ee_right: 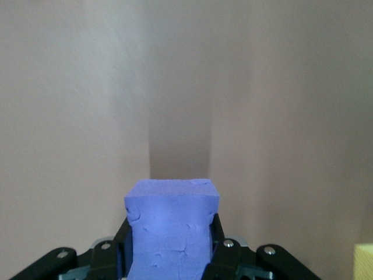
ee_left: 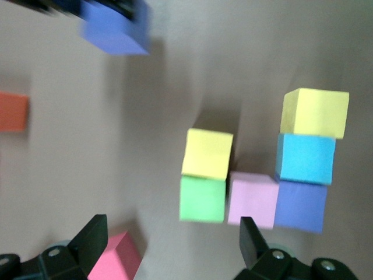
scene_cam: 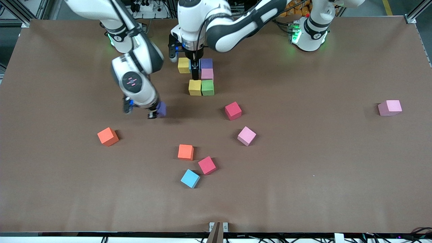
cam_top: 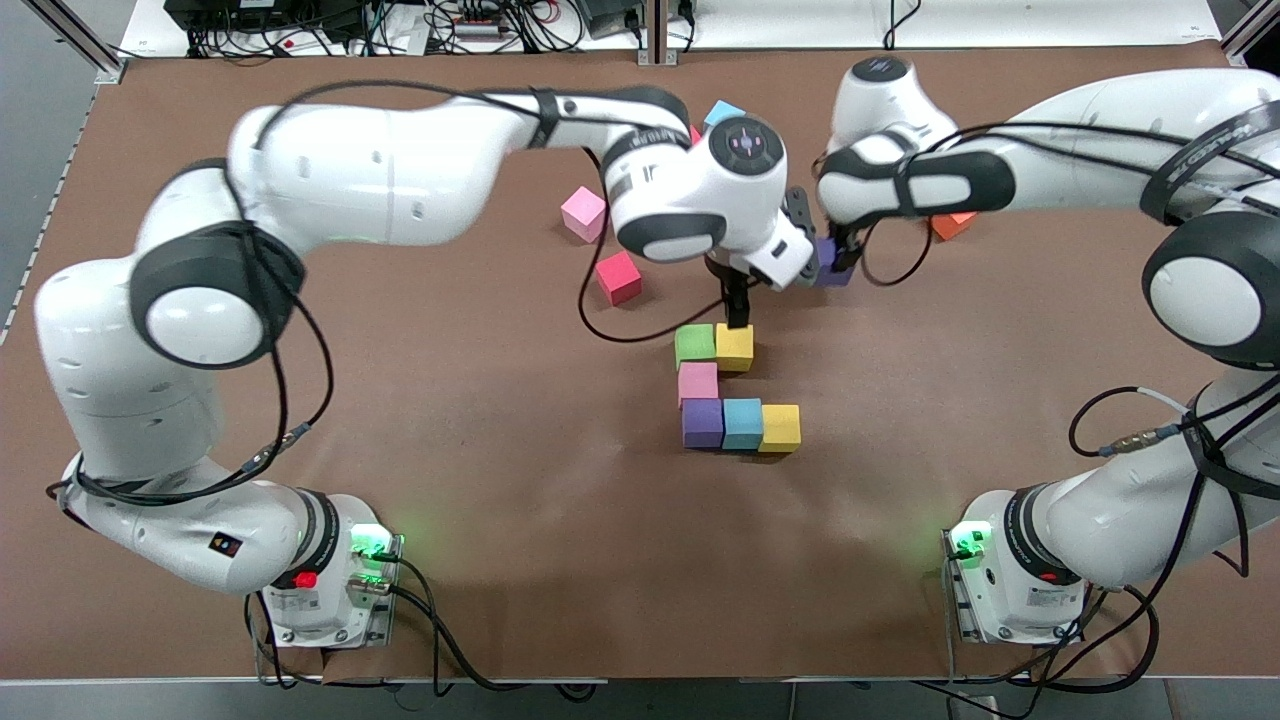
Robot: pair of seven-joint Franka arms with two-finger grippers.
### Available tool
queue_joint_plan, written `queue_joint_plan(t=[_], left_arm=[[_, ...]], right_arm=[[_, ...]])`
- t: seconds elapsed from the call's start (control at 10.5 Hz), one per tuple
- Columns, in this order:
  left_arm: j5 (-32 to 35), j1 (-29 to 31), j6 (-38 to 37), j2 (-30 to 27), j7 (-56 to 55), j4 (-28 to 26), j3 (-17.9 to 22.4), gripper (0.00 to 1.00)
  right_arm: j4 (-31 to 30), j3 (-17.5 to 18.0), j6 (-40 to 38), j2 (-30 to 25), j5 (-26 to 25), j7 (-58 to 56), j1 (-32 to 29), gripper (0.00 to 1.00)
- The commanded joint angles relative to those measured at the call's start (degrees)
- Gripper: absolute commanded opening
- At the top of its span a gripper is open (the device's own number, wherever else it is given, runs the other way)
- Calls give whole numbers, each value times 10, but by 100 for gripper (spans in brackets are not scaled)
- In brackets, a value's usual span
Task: Form number 2 with 11 blocks
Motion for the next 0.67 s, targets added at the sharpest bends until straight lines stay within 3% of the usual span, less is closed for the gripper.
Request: queue_joint_plan(t=[0.0,0.19,0.57], left_arm=[[-44,72,-22,-64,22,-39,-38,100],[-82,99,-51,-91,93,-39,-42,100],[-120,116,-79,-104,158,-37,-50,100]], right_arm=[[-48,32,34,-15,-3,74,22,0],[-64,82,34,-17,-3,126,19,0],[-100,132,72,-20,-3,167,15,0]])
